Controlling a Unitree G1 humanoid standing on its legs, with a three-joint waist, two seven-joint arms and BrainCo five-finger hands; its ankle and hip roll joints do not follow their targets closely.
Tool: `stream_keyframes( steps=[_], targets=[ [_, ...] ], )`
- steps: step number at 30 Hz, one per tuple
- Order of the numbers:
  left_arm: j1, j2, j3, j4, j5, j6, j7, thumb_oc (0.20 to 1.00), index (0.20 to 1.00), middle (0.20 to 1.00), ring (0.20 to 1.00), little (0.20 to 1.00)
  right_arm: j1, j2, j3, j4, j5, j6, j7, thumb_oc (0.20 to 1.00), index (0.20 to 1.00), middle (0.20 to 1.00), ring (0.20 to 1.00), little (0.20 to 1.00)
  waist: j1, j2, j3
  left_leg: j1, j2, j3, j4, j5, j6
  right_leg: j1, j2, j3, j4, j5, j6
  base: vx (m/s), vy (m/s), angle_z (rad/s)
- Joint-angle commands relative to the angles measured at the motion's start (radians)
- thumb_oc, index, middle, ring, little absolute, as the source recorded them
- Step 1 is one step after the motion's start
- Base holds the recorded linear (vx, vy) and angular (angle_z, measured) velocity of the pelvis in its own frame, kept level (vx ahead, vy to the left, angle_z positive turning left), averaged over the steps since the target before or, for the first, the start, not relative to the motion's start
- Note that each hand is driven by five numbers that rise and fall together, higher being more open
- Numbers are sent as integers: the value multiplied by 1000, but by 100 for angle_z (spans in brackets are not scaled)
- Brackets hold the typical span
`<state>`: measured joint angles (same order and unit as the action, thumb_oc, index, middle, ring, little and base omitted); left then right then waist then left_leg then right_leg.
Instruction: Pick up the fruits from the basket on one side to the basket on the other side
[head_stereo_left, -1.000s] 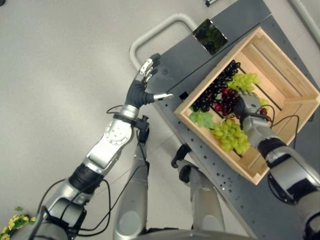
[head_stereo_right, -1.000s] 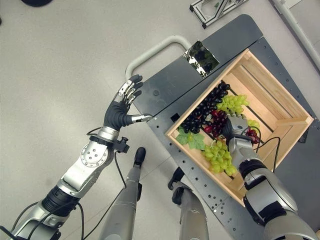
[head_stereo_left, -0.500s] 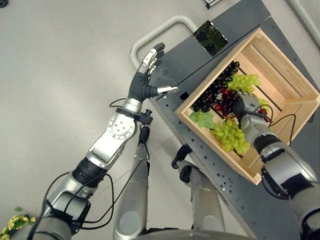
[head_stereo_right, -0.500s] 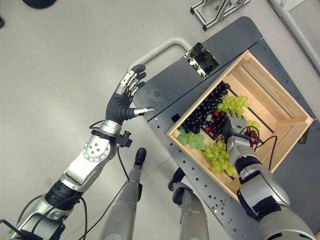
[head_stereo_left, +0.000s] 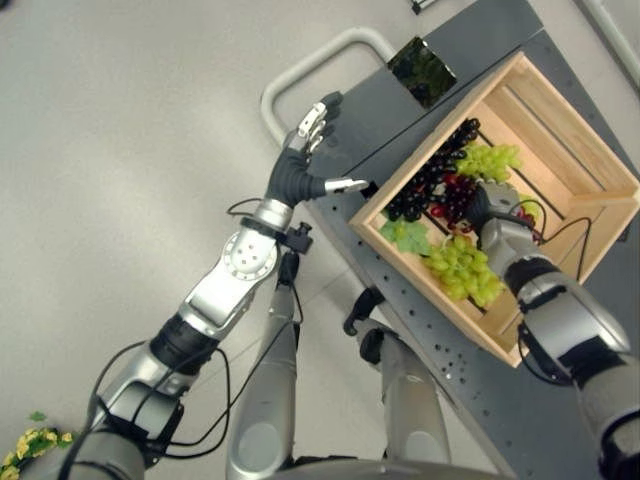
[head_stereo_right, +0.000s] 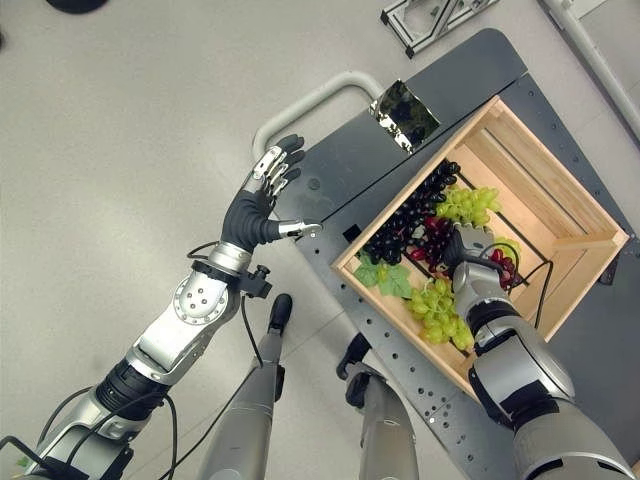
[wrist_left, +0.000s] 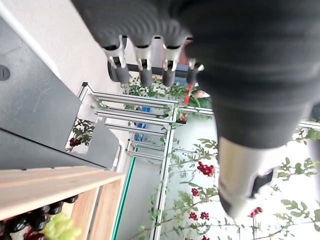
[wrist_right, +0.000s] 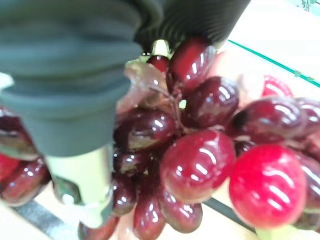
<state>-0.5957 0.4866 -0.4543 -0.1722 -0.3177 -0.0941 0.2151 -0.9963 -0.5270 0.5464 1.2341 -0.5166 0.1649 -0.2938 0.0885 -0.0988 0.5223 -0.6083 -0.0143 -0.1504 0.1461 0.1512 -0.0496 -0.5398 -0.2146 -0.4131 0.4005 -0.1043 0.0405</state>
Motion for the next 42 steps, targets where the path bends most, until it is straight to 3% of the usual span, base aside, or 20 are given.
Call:
stream_keyframes(
  steps=[1,14,23,25,28,42],
  targets=[
    [-58,-40,16,-104,68,-26,-18,1000,1000,1000,1000,1000,77,48,53,100,79,8,138,1000,1000,1000,1000,1000,-13,47,-2,-4,3,83,120,-166,22,-16,-11,37,-198,168,71,0,0,0],
    [-69,-40,21,-107,75,-13,-34,1000,1000,1000,1000,1000,97,77,46,123,101,12,180,1000,1000,1000,1000,1000,-14,52,-2,-14,0,85,124,-167,22,-27,-16,38,-192,171,72,0,0,0],
    [-81,-47,15,-116,49,-20,-24,1000,1000,1000,1000,1000,56,73,44,146,69,34,141,1000,1000,1000,1000,1000,3,82,-2,-74,-10,84,124,-153,25,-92,-24,36,-174,172,71,5,0,0],
    [-73,-55,14,-115,53,-17,-18,1000,1000,1000,1000,1000,62,67,47,142,60,36,134,1000,1000,1000,1000,1000,9,93,-2,-62,-6,74,132,-183,20,-87,-18,49,-153,138,81,71,-9,4],
    [-68,-61,15,-112,63,-12,-6,1000,1000,1000,1000,1000,56,56,45,120,68,36,111,1000,1000,1000,1000,1000,9,99,-2,-94,-9,72,146,-187,20,-120,-20,45,-131,129,79,1,5,1],
    [-71,-55,48,-110,88,-12,29,1000,1000,1000,1000,1000,25,24,75,76,86,25,123,1000,1000,1000,1000,1000,-12,91,-2,-196,-14,73,206,-203,18,-218,-28,51,-63,105,74,0,2,5]
  ],
)
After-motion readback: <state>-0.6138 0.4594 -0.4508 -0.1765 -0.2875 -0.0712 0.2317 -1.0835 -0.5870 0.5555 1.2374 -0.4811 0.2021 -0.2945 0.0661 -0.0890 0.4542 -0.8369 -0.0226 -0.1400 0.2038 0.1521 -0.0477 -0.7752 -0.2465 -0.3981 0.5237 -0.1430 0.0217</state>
